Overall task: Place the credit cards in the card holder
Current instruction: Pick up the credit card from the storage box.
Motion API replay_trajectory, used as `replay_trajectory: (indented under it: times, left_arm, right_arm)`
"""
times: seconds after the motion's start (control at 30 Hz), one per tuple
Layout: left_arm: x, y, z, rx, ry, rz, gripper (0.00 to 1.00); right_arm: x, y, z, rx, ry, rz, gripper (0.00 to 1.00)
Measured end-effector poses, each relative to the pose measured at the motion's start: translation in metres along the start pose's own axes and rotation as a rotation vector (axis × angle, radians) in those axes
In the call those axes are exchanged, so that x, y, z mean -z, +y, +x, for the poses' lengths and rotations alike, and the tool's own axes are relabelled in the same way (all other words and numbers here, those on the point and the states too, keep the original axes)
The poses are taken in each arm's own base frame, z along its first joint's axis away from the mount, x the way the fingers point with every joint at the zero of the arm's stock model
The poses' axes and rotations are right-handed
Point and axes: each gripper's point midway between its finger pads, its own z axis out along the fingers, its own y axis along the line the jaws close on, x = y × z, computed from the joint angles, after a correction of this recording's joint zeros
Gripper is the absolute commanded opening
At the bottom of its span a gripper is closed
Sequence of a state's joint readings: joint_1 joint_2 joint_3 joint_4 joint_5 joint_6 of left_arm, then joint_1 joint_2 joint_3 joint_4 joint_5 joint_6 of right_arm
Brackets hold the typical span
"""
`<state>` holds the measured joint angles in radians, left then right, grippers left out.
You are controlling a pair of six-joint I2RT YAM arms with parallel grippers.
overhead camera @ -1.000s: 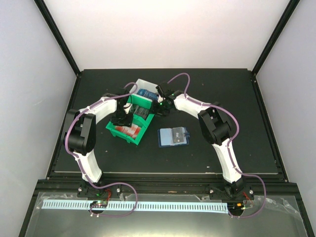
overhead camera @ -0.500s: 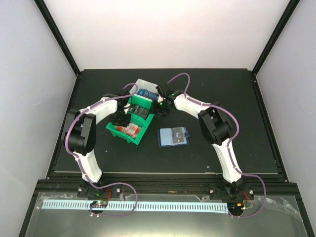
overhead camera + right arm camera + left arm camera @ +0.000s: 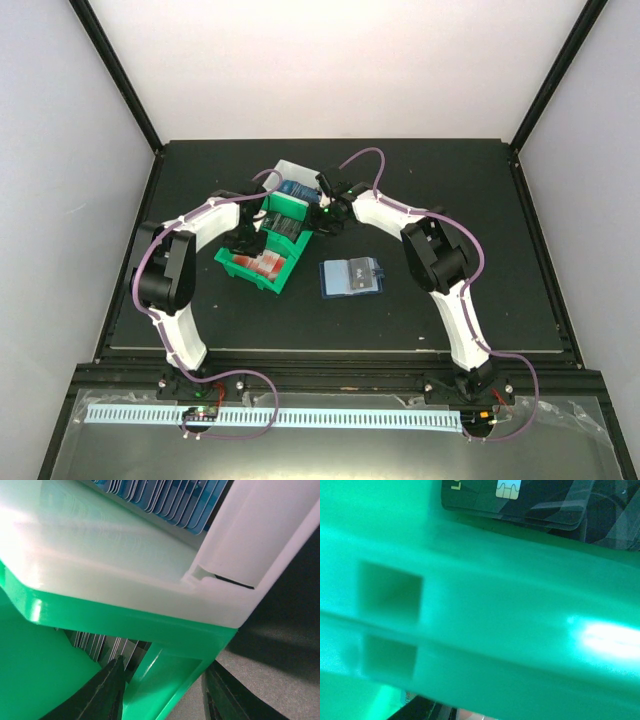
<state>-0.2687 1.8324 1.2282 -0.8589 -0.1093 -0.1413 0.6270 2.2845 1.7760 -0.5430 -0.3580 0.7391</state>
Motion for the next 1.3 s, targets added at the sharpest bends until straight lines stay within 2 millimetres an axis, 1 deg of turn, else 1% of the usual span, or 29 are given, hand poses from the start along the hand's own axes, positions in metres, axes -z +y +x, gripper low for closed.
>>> replay_trajectory:
  times: [0.17,0.33,0.57,0.7,0.87,1.07,1.3]
  left_arm:
    - [0.003,0.001,0.0,0.0,-0.001,-0.002,0.24]
    - [0.013,0.006,-0.004,0.014,-0.023,-0.002,0.23]
    - [0.024,0.018,-0.008,0.04,-0.058,-0.033,0.16]
    - [0.028,0.025,-0.01,0.048,-0.077,-0.068,0.16]
    - [0.028,0.028,-0.011,0.05,-0.085,-0.089,0.15]
    - [0.027,0.032,-0.012,0.052,-0.101,-0.113,0.11]
    - [0.017,0.034,0.0,0.037,-0.073,-0.146,0.14]
  right_arm:
    - [0.0,0.0,0.0,0.0,0.0,0.0,0.42]
    - [0.0,0.0,0.0,0.0,0.0,0.0,0.42]
    - [0.0,0.0,0.0,-0.001,0.0,0.0,0.42]
    - [0.0,0.0,0.0,-0.001,0.0,0.0,0.42]
    - [0.0,0.0,0.0,0.0,0.0,0.0,0.42]
    - [0.0,0.0,0.0,-0.001,0.0,0.0,0.42]
    - [0.0,0.0,0.0,-0.001,0.0,0.0,0.42]
